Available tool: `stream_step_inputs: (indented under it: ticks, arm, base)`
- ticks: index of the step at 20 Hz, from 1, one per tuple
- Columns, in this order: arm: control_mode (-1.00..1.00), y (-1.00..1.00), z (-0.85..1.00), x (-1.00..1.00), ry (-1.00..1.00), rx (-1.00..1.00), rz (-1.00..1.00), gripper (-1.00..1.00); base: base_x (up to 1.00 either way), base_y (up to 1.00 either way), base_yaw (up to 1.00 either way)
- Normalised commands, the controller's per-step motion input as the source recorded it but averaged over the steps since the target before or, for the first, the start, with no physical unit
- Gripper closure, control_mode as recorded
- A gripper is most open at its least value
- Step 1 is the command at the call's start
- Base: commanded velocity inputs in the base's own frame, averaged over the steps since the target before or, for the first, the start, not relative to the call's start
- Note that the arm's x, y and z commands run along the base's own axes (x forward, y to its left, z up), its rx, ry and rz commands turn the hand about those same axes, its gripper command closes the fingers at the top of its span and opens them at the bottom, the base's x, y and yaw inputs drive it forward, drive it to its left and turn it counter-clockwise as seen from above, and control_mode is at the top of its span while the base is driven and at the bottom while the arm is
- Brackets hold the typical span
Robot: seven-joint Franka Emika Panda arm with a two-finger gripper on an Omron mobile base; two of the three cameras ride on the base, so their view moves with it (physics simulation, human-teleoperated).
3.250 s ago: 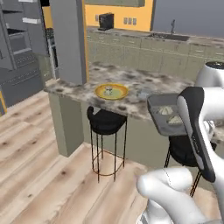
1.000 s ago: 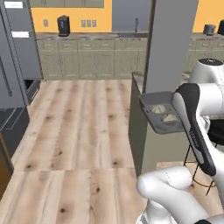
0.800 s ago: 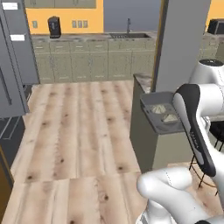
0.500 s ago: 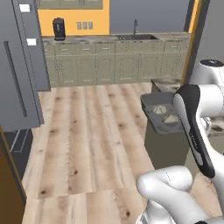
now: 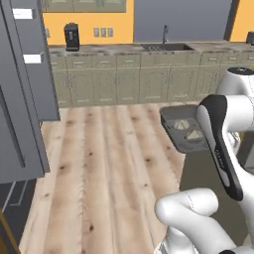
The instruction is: Place two dumplings into each of the tupperware containers and then place the containers in the fridge.
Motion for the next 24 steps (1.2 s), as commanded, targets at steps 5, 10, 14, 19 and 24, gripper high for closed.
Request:
stream_step_inputs:
  ticks: [5, 10, 14, 19, 24]
  arm:
    - [1.00, 0.00, 0.00, 0.00, 0.00, 0.00, 0.00, 1.00]
    - [1.00, 0.00, 0.00, 0.00, 0.00, 0.00, 0.00, 1.00]
    - [1.00, 0.00, 0.00, 0.00, 0.00, 0.00, 0.00, 1.00]
    - [1.00, 0.00, 0.00, 0.00, 0.00, 0.00, 0.00, 1.00]
    - [1.00, 0.00, 0.00, 0.00, 0.00, 0.00, 0.00, 1.00]
  base:
    - [1.00, 0.00, 0.35]
    - [1.00, 0.00, 0.55]
    - [0.98, -0.11, 0.71]
    - [0.70, -0.23, 0.76]
    - [0.75, -0.23, 0.83]
